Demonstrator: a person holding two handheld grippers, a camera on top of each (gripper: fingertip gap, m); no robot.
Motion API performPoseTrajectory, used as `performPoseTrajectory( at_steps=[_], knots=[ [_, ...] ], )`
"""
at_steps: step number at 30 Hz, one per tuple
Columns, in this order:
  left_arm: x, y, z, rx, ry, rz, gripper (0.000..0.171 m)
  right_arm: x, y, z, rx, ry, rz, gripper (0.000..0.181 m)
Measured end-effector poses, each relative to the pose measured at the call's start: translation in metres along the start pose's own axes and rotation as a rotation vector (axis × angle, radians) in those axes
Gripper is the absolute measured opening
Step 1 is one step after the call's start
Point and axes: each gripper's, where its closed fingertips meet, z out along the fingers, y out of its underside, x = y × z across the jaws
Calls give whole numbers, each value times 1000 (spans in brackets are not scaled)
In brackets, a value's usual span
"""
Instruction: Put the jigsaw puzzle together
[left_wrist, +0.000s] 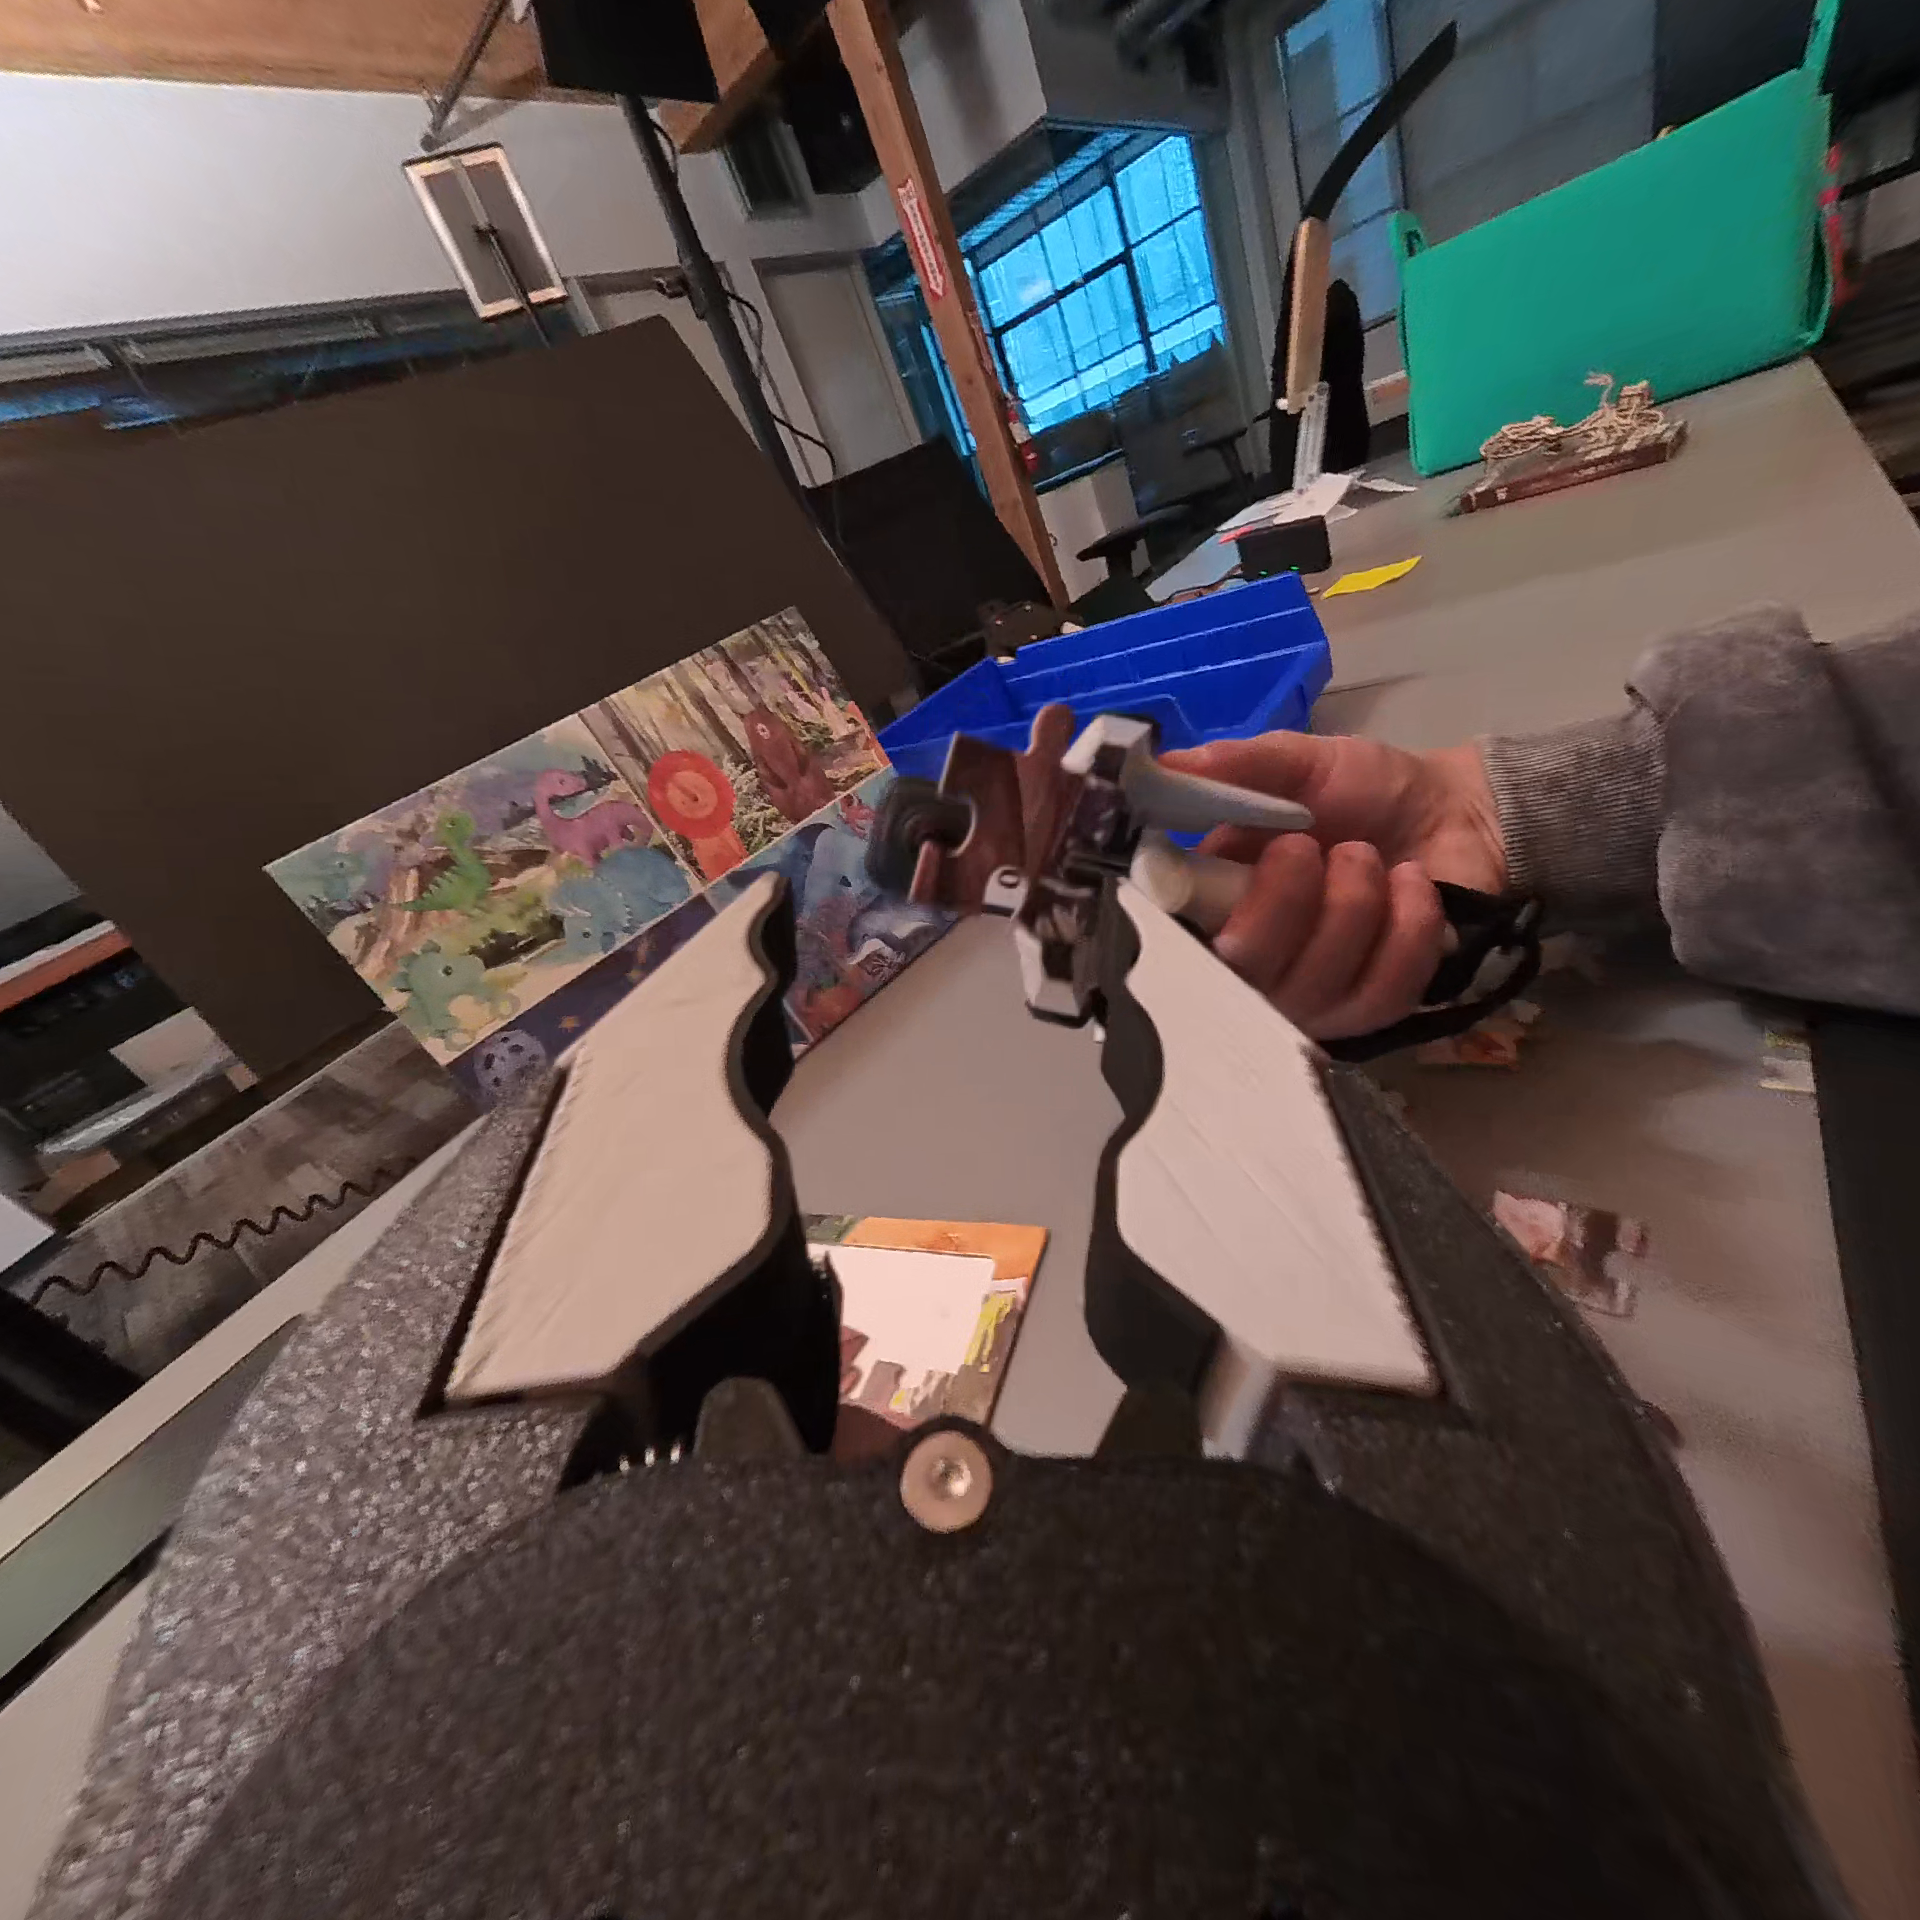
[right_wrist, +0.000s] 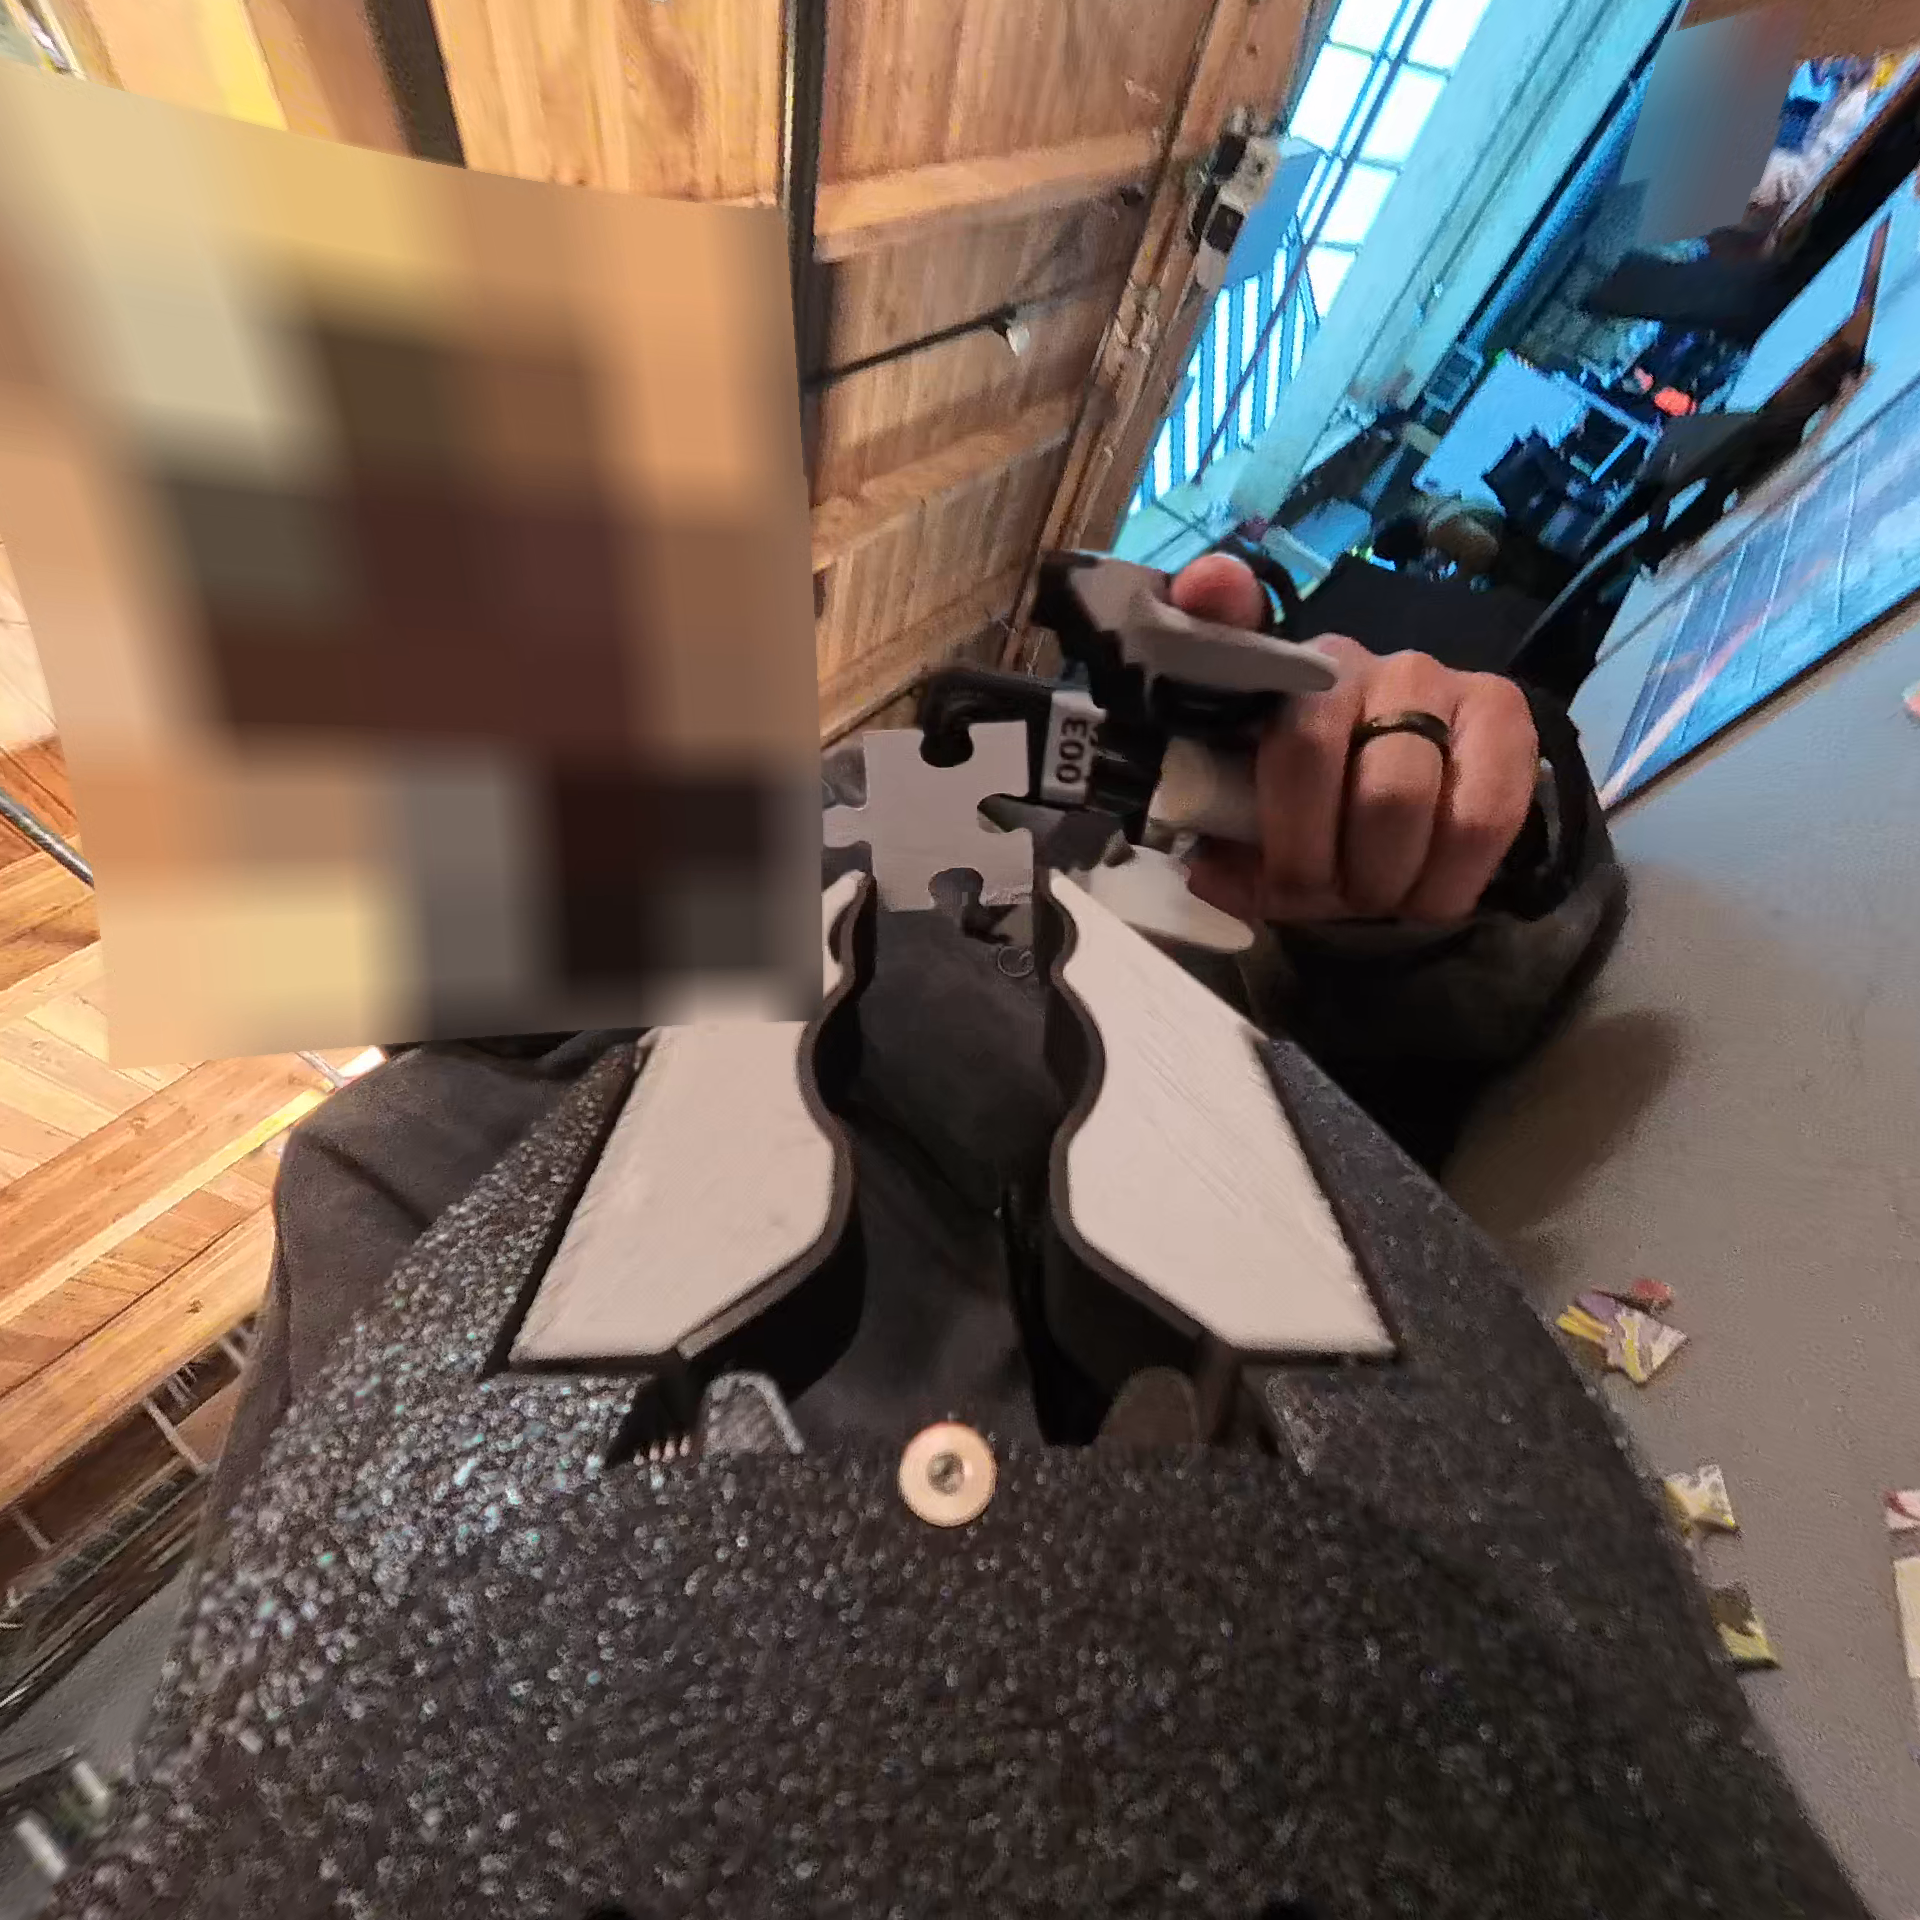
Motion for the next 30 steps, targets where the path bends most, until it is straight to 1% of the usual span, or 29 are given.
performPoseTrajectory(
  at_steps=[3,5,6,8,10,11,13,15,16,17,19,20,21,22,25,26,27,28,30],
  knots=[
    [9,1,0,-7,37,6,51,6,7,6,-33,1,34,30],
    [14,3,-1,-17,52,26,35,9,5,4,-20,24,26,29],
    [15,5,-1,-24,55,36,32,10,5,3,-20,37,23,29],
    [16,8,0,-42,55,43,32,13,6,1,-24,62,26,29],
    [15,13,0,-63,61,16,31,17,6,-2,-27,101,27,29],
    [12,16,-1,-76,54,-4,31,18,5,-6,-29,138,11,32],
    [0,24,-2,-112,16,-58,31,17,-7,-20,17,241,-66,33],
    [-13,42,-5,-181,-6,-148,31,13,-19,-38,80,336,-142,30],
    [-24,56,-7,-237,-47,-205,31,14,-24,-48,108,398,-180,30],
    [-31,74,-10,-309,-66,-275,31,15,-29,-56,141,453,-209,30],
    [-33,125,-19,-520,-52,-447,31,16,-37,-66,184,516,-229,30],
    [-36,149,-26,-620,-77,-516,31,16,-39,-67,191,534,-237,30],
    [-37,168,-31,-699,-92,-570,31,17,-40,-67,189,554,-247,30],
    [-39,178,-34,-740,-107,-607,31,18,-40,-66,183,570,-262,30],
    [-42,180,-28,-733,-108,-647,31,15,-44,-62,195,588,-298,29],
    [-42,183,-28,-752,-115,-643,31,15,-47,-65,209,608,-309,28],
    [-42,187,-27,-780,-123,-634,31,15,-51,-72,231,658,-327,27],
    [-41,191,-27,-803,-127,-625,31,16,-58,-85,269,745,-361,25],
    [-38,195,-25,-833,-121,-614,31,18,-69,-119,331,959,-440,25]
  ],
)
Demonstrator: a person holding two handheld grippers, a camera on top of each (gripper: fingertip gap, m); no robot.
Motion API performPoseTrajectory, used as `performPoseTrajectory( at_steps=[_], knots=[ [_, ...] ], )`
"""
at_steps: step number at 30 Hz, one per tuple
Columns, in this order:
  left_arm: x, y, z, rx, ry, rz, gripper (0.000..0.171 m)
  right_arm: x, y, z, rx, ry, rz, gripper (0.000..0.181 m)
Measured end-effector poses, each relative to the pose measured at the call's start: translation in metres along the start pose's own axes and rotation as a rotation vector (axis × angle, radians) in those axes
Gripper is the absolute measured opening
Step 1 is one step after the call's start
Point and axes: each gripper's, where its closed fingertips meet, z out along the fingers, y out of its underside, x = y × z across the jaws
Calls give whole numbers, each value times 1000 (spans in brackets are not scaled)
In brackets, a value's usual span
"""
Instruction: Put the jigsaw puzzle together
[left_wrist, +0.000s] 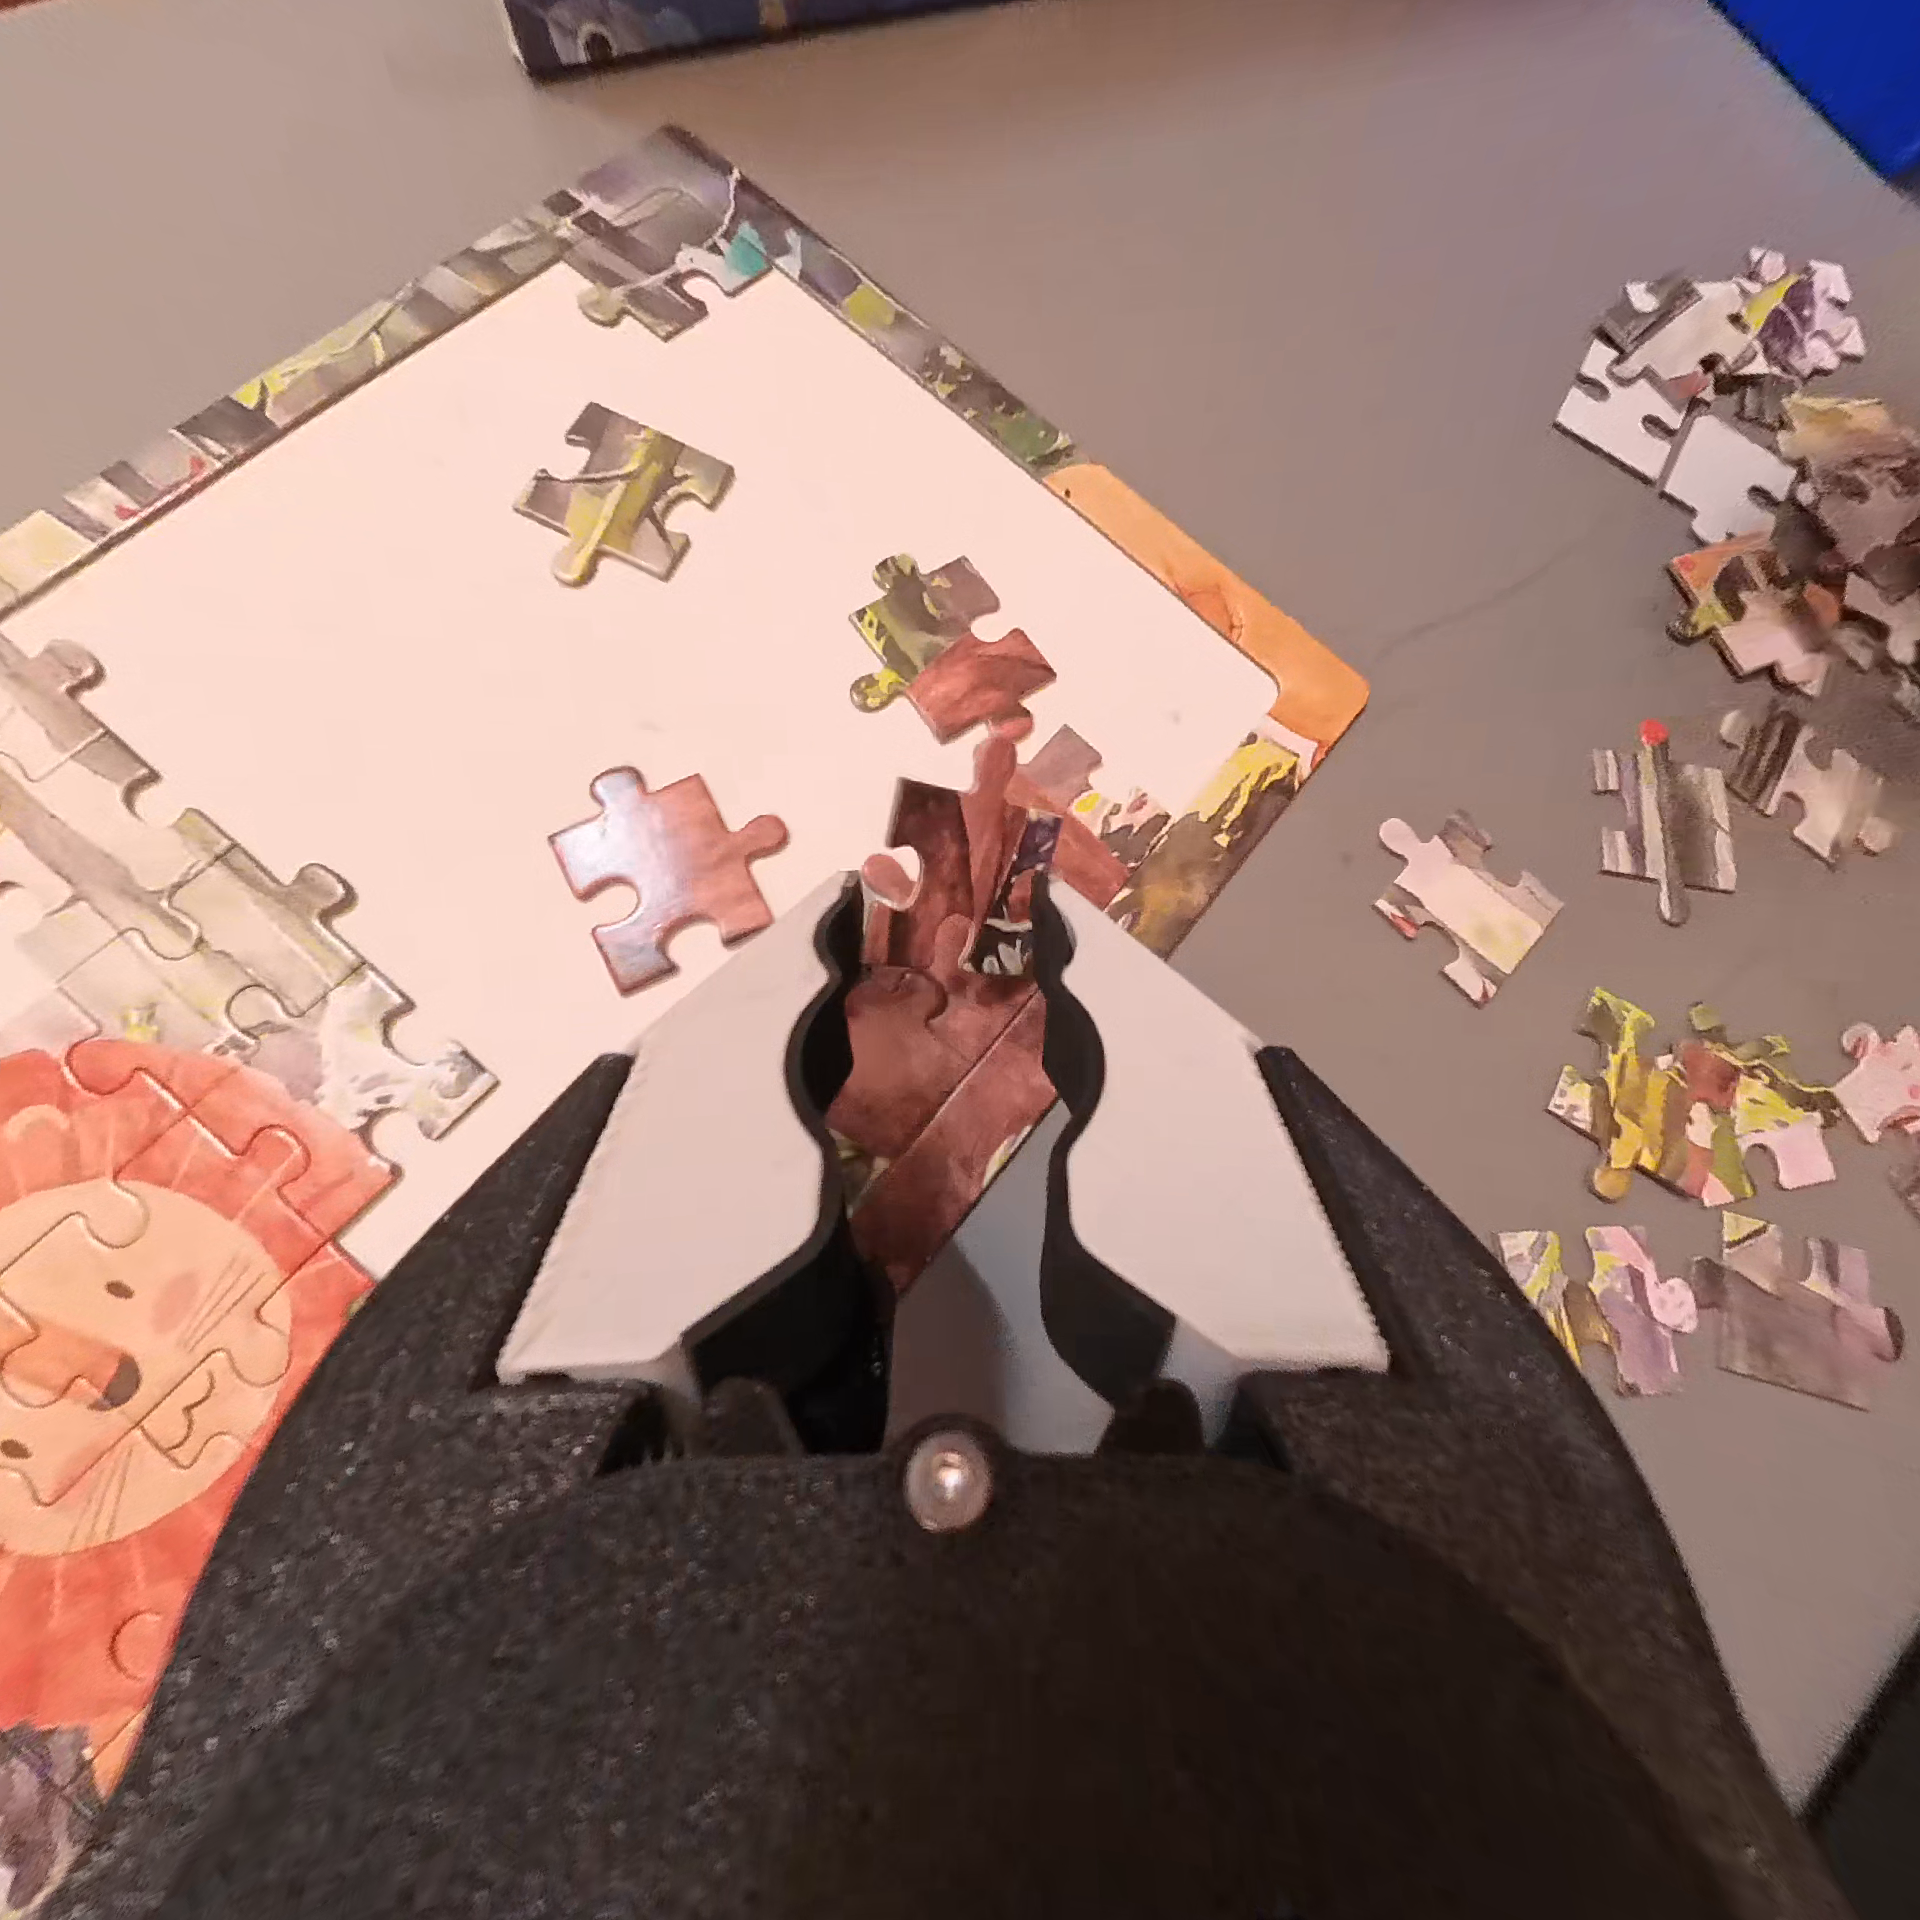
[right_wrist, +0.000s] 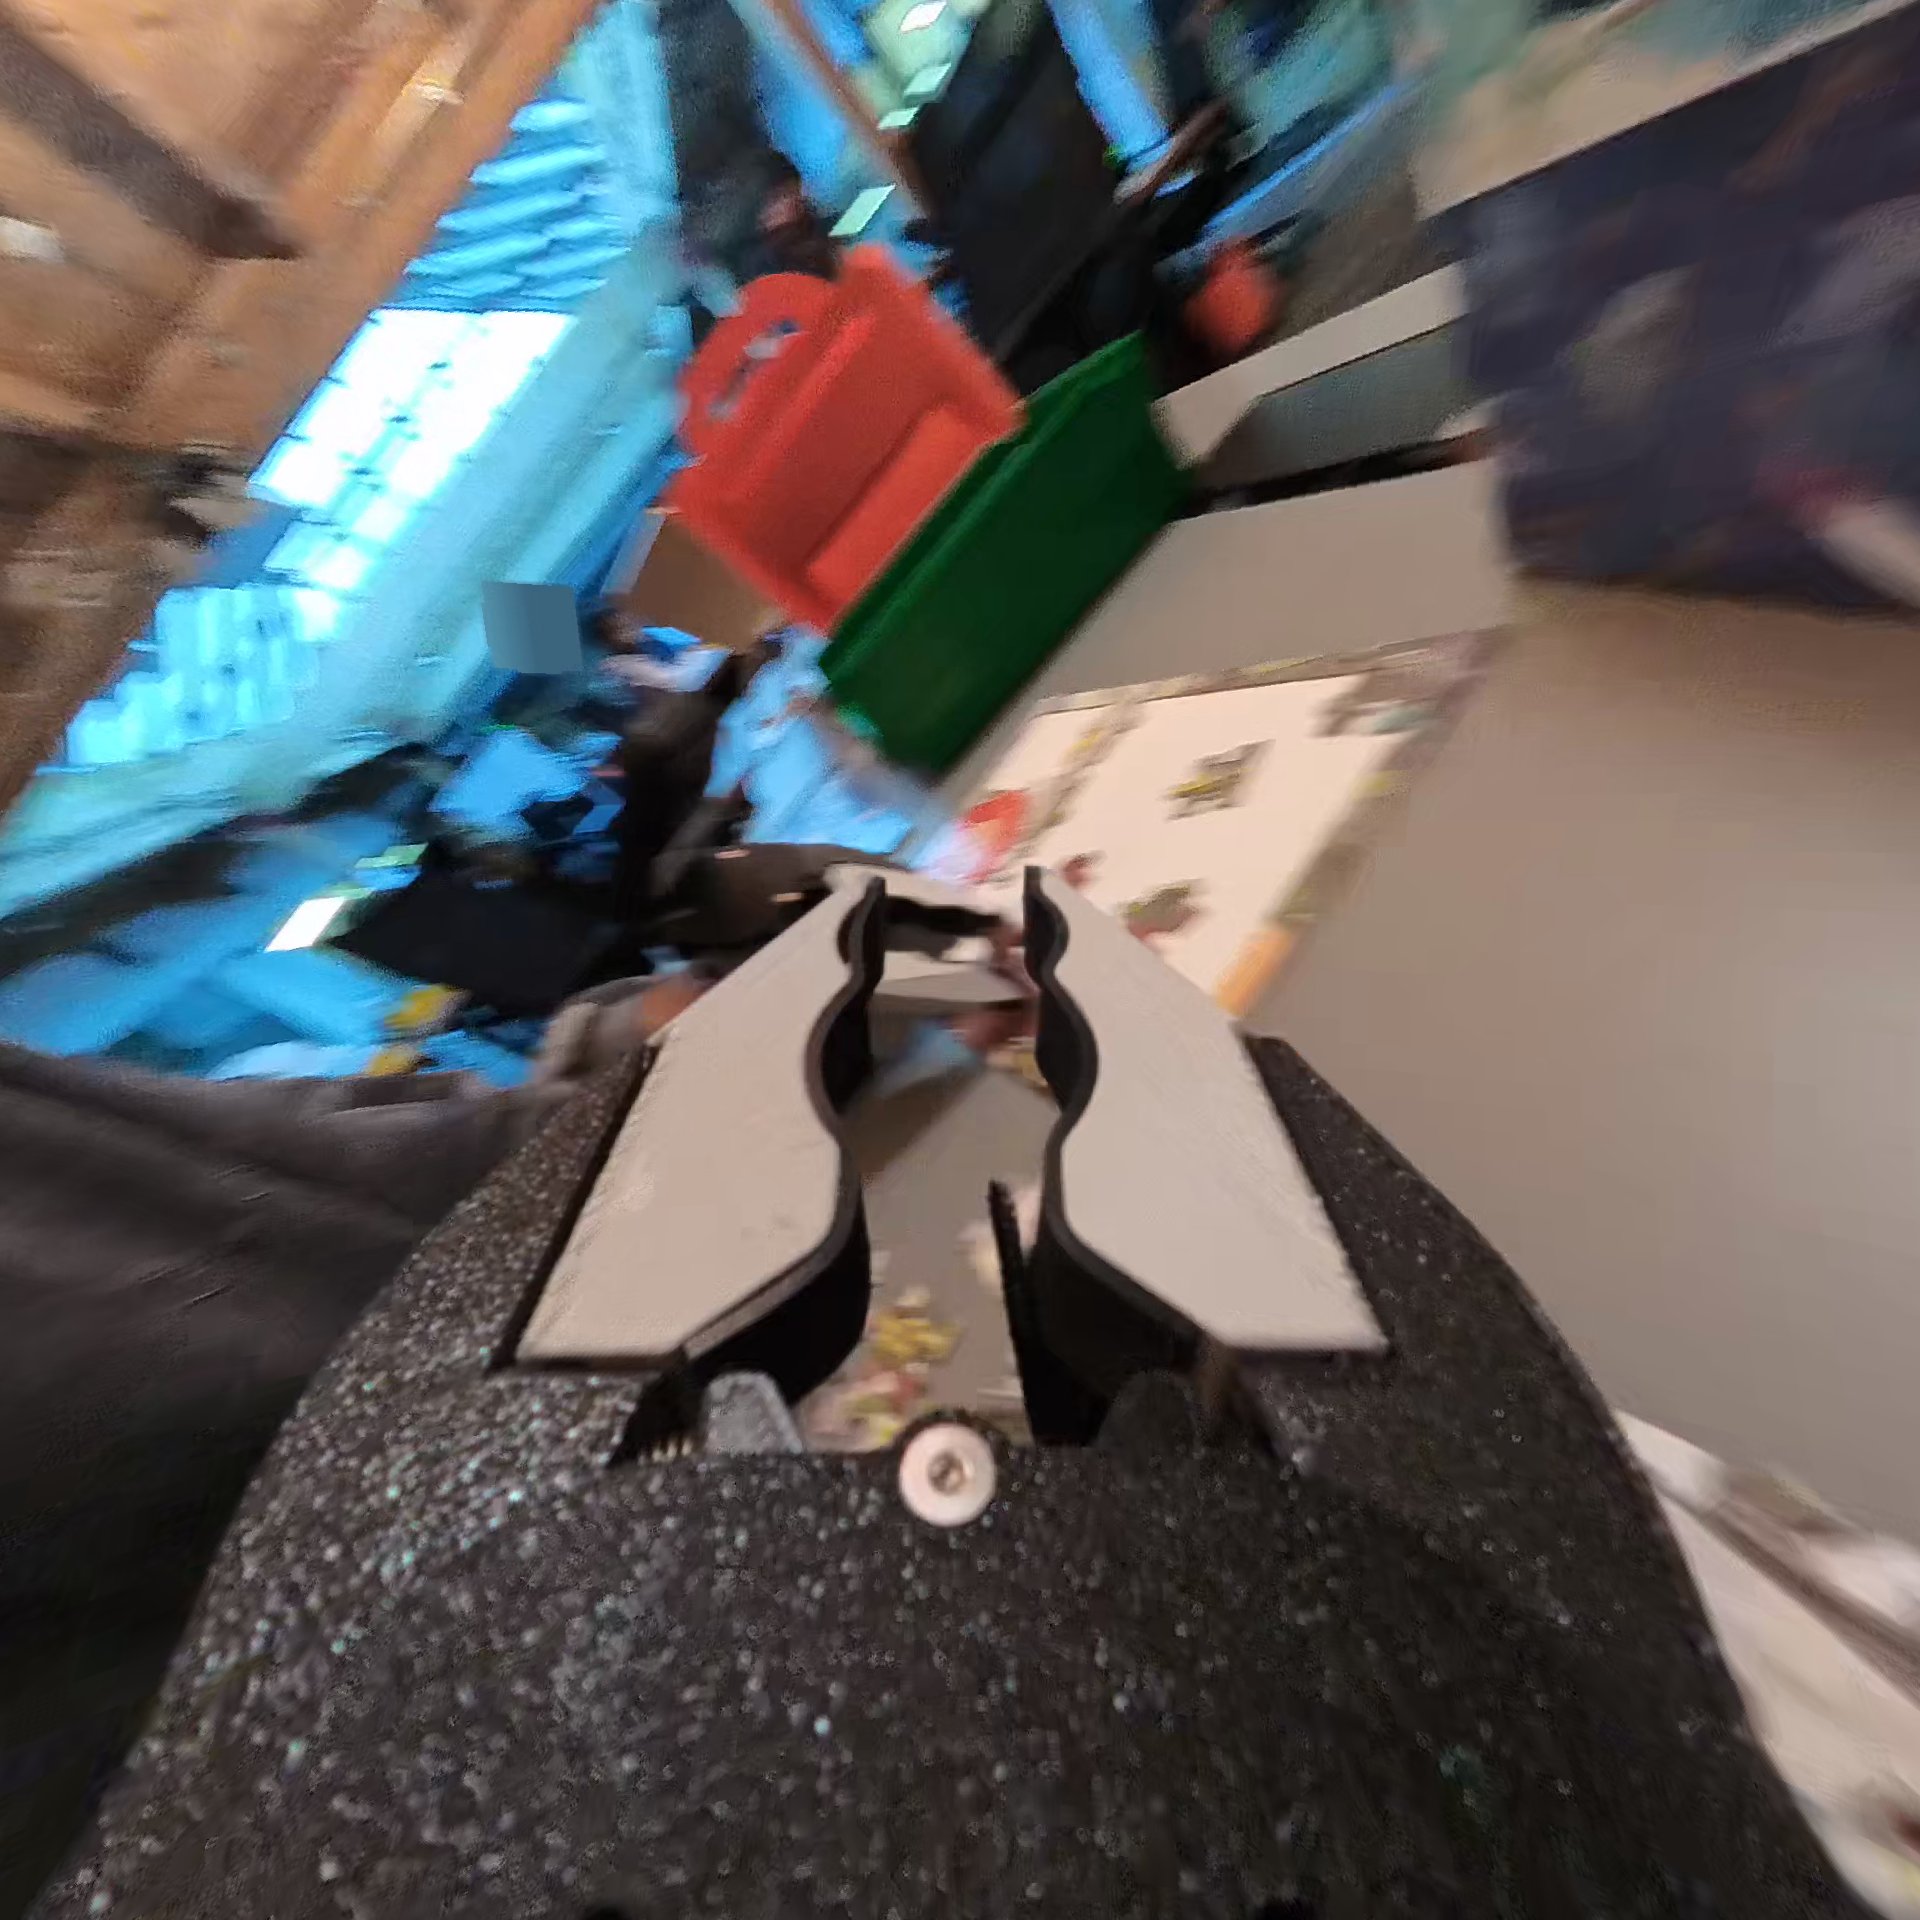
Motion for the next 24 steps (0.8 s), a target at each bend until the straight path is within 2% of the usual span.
performPoseTrajectory(
  at_steps=[2,6,8,11,13,15,18,21,24],
  knots=[
    [0,-2,1,7,-17,17,32,18,-9,-14,32,130,-69,24],
    [-1,1,3,-8,-49,49,37,23,-27,-33,123,161,-76,23],
    [-1,2,2,-7,-52,54,37,31,-30,-43,117,202,-92,23],
    [-3,2,0,2,-63,56,38,54,-33,-65,85,378,-168,24],
    [-6,-3,-5,36,-82,58,39,73,-23,-78,-12,499,-206,23],
    [-7,-15,-15,111,-92,55,39,96,-1,-92,-186,633,-253,29],
    [-9,-34,-35,243,-92,47,39,112,40,-106,-444,681,-310,43],
    [-11,-46,-48,325,-86,38,38,111,60,-111,-545,637,-371,46],
    [-9,-49,-49,342,-66,30,38,118,63,-113,-589,675,-448,46]
  ],
)
